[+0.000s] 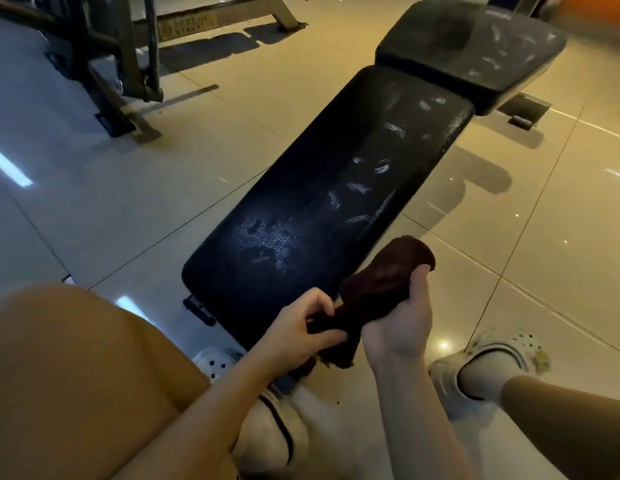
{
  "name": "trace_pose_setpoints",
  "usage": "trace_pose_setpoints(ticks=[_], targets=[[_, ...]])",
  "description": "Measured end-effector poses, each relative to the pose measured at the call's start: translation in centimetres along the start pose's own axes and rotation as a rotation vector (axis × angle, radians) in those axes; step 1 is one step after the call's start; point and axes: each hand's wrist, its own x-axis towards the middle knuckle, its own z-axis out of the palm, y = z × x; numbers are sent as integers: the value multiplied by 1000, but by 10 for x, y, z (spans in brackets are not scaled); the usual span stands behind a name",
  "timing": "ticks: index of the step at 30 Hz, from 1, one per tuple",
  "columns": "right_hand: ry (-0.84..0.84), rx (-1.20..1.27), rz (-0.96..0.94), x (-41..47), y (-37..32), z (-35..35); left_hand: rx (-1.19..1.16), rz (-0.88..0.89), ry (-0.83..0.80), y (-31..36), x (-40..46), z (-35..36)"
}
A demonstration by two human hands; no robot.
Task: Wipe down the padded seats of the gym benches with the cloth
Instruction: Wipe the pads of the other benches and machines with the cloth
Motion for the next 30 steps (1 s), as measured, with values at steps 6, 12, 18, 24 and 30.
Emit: trace_pose_setpoints(ticks=[6, 12, 18, 24, 30], targets=[[-45, 3, -83, -5, 11, 7, 137, 77, 96, 0, -12, -6], [55, -398, -351, -3, 17, 3, 191, 34, 126, 2, -23, -35], [-302, -1135, -661, 42, 72, 13, 178, -188, 562, -15, -44, -60], [-472, -2182, -712, 84, 138, -16, 25, -483, 771, -80, -49, -83], [-318, -2202, -958, 147, 147, 53, 117, -407, 805, -101, -31, -97]])
